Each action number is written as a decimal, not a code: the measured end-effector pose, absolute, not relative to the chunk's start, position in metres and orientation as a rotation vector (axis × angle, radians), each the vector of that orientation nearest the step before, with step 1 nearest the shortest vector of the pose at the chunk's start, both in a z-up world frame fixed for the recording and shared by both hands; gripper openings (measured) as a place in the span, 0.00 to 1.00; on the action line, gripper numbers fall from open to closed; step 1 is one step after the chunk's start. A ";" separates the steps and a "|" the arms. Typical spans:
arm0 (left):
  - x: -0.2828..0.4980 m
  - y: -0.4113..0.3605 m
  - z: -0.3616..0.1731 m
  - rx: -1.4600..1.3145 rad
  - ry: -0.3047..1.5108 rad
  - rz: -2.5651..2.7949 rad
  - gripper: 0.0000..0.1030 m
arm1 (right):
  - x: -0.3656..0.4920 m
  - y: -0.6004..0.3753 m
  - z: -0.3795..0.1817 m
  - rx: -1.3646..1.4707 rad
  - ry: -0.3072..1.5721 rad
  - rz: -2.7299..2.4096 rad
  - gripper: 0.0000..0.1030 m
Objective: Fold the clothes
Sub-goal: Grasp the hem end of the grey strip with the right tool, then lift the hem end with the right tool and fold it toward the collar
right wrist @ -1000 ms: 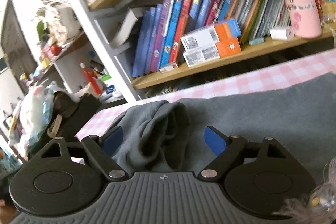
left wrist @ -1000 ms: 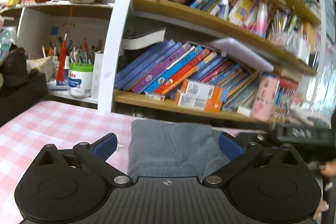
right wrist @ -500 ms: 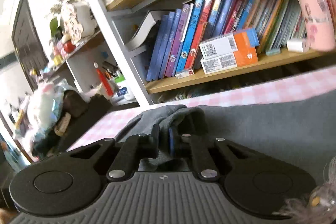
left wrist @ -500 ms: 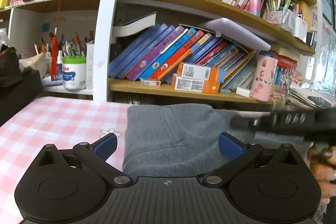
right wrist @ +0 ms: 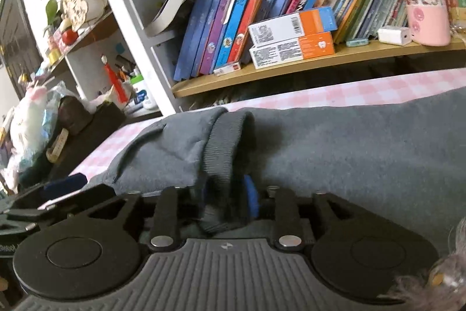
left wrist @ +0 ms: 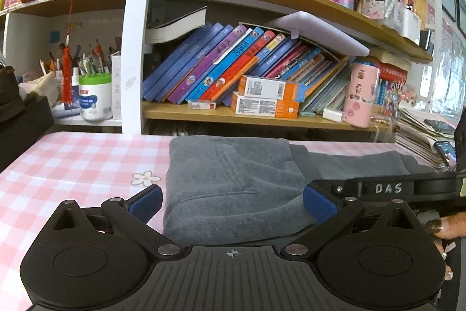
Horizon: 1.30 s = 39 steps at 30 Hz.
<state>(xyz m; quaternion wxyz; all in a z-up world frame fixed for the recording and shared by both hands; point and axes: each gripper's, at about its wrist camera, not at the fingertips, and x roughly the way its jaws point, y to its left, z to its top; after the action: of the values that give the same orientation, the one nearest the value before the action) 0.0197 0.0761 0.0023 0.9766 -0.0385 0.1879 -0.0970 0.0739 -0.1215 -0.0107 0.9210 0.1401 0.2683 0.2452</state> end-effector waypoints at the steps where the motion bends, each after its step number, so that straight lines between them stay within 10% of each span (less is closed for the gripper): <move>1: 0.019 0.075 0.002 -0.075 0.379 -0.197 1.00 | 0.072 -0.124 -0.008 0.289 0.539 0.494 0.42; 15: 0.012 0.067 0.006 -0.051 0.374 -0.217 1.00 | 0.034 -0.181 0.003 0.189 0.447 0.278 0.77; 39: 0.008 0.059 0.007 -0.007 0.379 -0.208 1.00 | 0.030 -0.276 -0.017 0.283 0.531 -0.079 0.84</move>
<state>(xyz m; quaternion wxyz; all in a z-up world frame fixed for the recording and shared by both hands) 0.0080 0.0587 0.0067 0.9767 -0.0033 0.1879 -0.1033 0.0300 -0.2760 -0.0173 0.9543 0.1393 0.2615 -0.0387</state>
